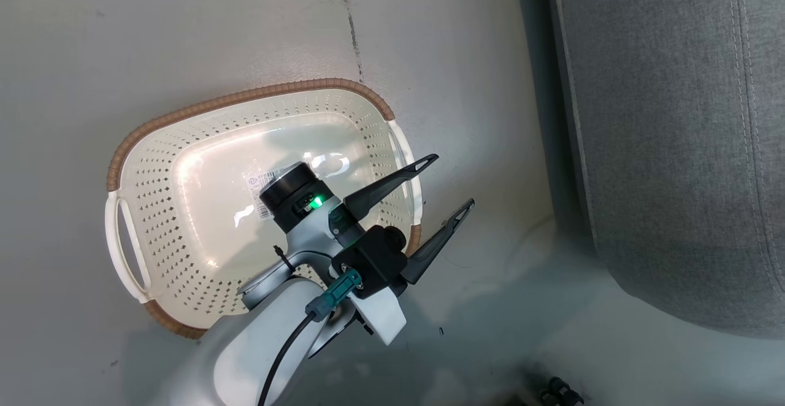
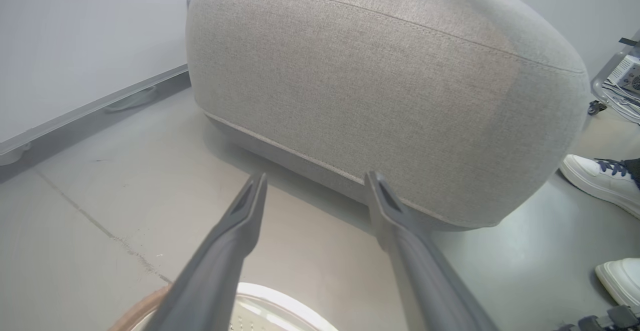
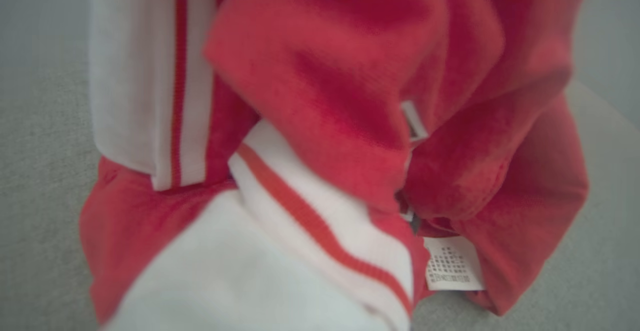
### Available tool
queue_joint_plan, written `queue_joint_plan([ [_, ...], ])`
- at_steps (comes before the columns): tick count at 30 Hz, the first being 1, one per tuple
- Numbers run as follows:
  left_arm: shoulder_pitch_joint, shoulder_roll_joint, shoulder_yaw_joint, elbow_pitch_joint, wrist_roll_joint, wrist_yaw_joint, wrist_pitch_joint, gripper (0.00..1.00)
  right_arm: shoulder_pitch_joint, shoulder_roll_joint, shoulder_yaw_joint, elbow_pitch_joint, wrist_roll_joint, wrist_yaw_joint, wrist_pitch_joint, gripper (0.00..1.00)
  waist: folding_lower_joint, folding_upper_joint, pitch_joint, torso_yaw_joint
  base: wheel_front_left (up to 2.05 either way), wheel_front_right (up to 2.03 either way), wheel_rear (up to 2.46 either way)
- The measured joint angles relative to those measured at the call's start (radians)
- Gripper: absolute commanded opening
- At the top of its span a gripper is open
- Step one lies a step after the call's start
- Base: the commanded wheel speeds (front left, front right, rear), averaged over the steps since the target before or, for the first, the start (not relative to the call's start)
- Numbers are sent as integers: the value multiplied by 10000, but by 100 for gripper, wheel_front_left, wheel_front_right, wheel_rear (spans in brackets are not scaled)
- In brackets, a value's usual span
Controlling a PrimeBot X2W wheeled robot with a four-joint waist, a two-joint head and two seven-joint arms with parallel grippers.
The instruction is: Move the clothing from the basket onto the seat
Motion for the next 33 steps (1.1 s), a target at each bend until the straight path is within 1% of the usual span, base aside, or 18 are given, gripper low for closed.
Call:
queue_joint_plan([
  [6,3,-102,-6,44,12,0,0,100,4,2,451,244,209,0,23,0,0,0,-205,-1,0,0,0],
  [7,8,-130,-13,44,12,0,0,100,17,4,527,253,265,0,23,22,0,0,-265,-1,0,0,0],
  [9,31,-171,-27,46,6,0,0,100,56,-12,633,255,318,0,21,91,0,0,-398,-1,0,0,0],
  [10,44,-190,-36,54,-10,0,0,100,80,-19,698,257,364,2,19,100,0,0,-470,0,0,0,0],
  [15,175,-384,-111,71,-146,0,0,100,355,-59,1254,267,445,4,19,100,0,0,-978,1,0,0,0],
  [19,312,-537,-130,50,-311,0,0,100,555,-322,1722,249,431,4,15,100,0,0,-1534,5,0,0,0],
  [22,422,-694,-73,33,-382,0,0,100,742,-393,2102,161,439,4,2,100,0,0,-1995,2,0,0,0],
  [25,672,-802,0,35,-479,0,0,100,934,-518,2539,-36,456,4,-12,100,0,0,-2475,-13,0,0,0],
  [26,900,-834,56,92,-548,-2,0,100,1110,-543,2953,-190,370,4,-29,100,0,0,-2802,-46,0,0,0],
  [27,976,-848,63,105,-552,0,0,100,1183,-546,3154,-274,309,4,-38,100,0,0,-2956,-72,0,0,0],
  [33,1264,-988,123,153,-604,-2,0,100,1515,-629,3904,-984,401,4,-71,100,0,0,-3830,-285,0,0,0],
])
